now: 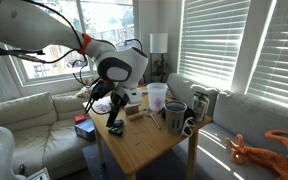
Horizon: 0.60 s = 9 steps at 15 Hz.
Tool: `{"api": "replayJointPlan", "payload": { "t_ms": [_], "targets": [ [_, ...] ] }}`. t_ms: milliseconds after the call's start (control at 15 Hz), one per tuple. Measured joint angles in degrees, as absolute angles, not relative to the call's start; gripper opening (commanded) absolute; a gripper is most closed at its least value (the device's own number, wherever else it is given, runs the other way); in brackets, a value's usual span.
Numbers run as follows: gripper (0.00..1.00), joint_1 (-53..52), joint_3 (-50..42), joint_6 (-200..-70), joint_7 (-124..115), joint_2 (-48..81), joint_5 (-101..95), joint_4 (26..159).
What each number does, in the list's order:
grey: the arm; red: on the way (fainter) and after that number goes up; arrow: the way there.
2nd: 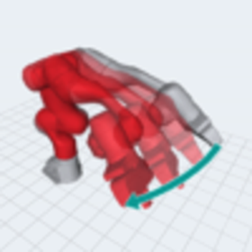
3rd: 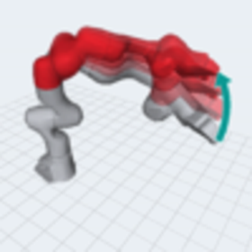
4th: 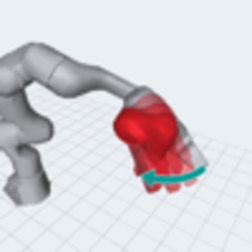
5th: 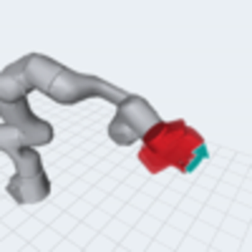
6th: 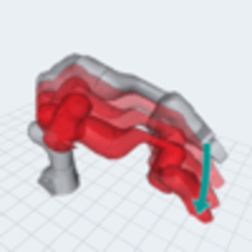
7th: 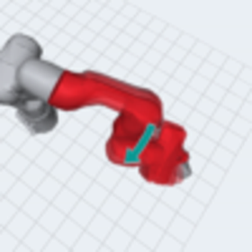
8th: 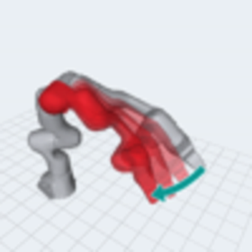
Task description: Place the green and blue toy cars upright
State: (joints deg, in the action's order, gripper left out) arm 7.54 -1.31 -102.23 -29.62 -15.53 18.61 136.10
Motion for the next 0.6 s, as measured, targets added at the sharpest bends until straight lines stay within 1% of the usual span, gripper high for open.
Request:
{"api": "replayJointPlan", "payload": {
  "t_ms": [133,333,400,467,533,600],
  "targets": [
    [0.75,7.2,-1.17,-103.13,-28.72,-14.85,18.12,135.87],
    [0.65,7.03,-0.95,-103.71,-27.96,-14.19,17.11,135.34],
    [0.68,6.98,-0.9,-103.84,-27.74,-14.08,16.85,135.18],
    [0.65,6.93,-0.85,-103.9,-27.53,-13.97,16.67,134.97],
    [0.66,6.86,-0.8,-104.02,-27.34,-13.89,16.54,134.76],
    [0.74,6.74,-0.78,-104.17,-27.22,-13.86,16.47,134.65]
  ]
}}
